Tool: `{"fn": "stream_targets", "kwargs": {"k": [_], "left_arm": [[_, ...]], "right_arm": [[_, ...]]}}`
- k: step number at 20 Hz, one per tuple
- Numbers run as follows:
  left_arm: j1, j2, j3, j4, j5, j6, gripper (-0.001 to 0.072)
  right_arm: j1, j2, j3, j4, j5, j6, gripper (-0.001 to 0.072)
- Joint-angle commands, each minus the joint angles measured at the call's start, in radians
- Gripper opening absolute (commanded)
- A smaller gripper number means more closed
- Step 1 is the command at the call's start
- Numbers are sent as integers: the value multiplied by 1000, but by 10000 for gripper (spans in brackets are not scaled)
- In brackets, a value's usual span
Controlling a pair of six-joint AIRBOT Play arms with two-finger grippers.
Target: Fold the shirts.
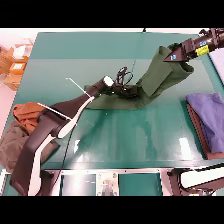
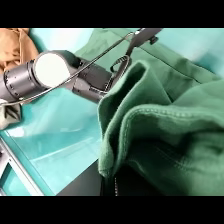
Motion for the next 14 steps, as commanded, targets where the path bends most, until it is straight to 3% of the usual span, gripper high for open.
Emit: {"fn": "stream_targets", "kwargs": {"k": [1,7,14], "left_arm": [[50,4,46,-26,-164,-6,26],[383,166,108,-23,-564,-34,26],[731,353,108,-25,-706,-57,27]], "right_arm": [[28,5,1,0,-26,43,21],[152,5,-67,1,-138,72,21],[531,-135,-180,0,-523,72,22]]}}
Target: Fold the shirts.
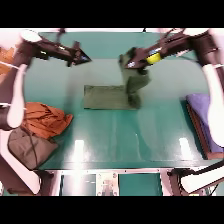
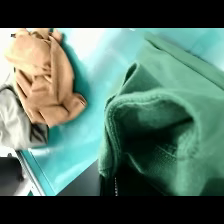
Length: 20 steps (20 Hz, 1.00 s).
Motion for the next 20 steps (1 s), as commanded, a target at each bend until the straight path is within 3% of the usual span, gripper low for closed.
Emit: {"fn": "stream_targets", "kwargs": {"k": [1,3,5,7,12,15,17,20], "left_arm": [[143,66,2,0,-80,-7,27],[167,68,0,6,-91,3,26],[172,68,0,25,-93,24,27],[172,68,0,26,-100,27,27],[172,68,0,26,-101,53,27],[172,68,0,26,-107,52,26],[172,68,0,26,-122,53,26],[172,68,0,26,-127,52,26]], "right_arm": [[204,-124,-34,0,-225,3,22],[325,-241,-34,0,-423,3,69],[406,-331,-31,1,-627,30,409],[402,-340,-27,-1,-647,73,364],[120,-176,21,-74,-307,143,358],[-83,-89,-9,-248,-131,228,504],[-191,-66,-89,-261,-80,230,546],[-265,-71,-296,-235,-106,198,549]]}}
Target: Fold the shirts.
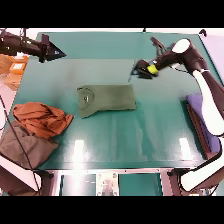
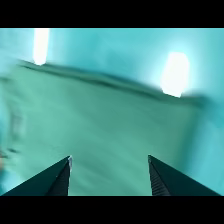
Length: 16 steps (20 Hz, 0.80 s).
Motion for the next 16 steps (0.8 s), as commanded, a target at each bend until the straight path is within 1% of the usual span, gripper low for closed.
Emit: {"fn": "stream_targets", "kwargs": {"k": [1,4,7,9,10,11,12,13,16], "left_arm": [[1,1,0,1,-5,2,27],[1,1,0,1,-1,2,27],[1,1,0,1,-1,1,26],[1,1,0,1,-2,2,27],[1,1,0,1,-2,2,27],[1,1,0,1,-3,2,27],[1,1,0,1,-5,2,27],[1,1,0,1,-6,2,27],[1,1,0,1,-23,2,27]], "right_arm": [[-100,4,-217,29,5,-44,549],[-82,-72,-340,216,-73,-155,549],[-19,-166,-335,356,-77,-217,549],[31,-183,-312,404,-108,-232,547],[51,-183,-288,406,-114,-232,489],[66,-182,-250,406,-102,-231,274],[72,-182,-202,405,-72,-220,139],[72,-179,-143,404,-29,-200,25],[27,-112,27,308,45,-116,20]]}}
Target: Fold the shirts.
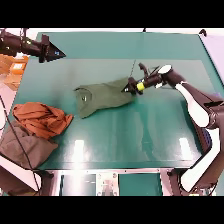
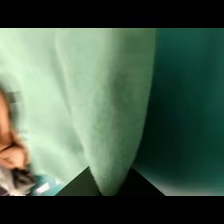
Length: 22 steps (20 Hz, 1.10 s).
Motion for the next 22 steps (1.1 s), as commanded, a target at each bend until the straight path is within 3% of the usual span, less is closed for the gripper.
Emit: {"fn": "stream_targets", "kwargs": {"k": [1,9,16,22], "left_arm": [[1,1,0,0,-18,0,26],[1,1,0,0,-28,1,27],[1,1,0,1,-27,1,26],[1,1,0,1,-27,0,27]], "right_arm": [[-55,75,187,-84,99,90,20],[-540,325,372,-159,213,240,20],[-947,319,372,-197,232,231,20],[-1101,309,370,-201,384,190,20]]}}
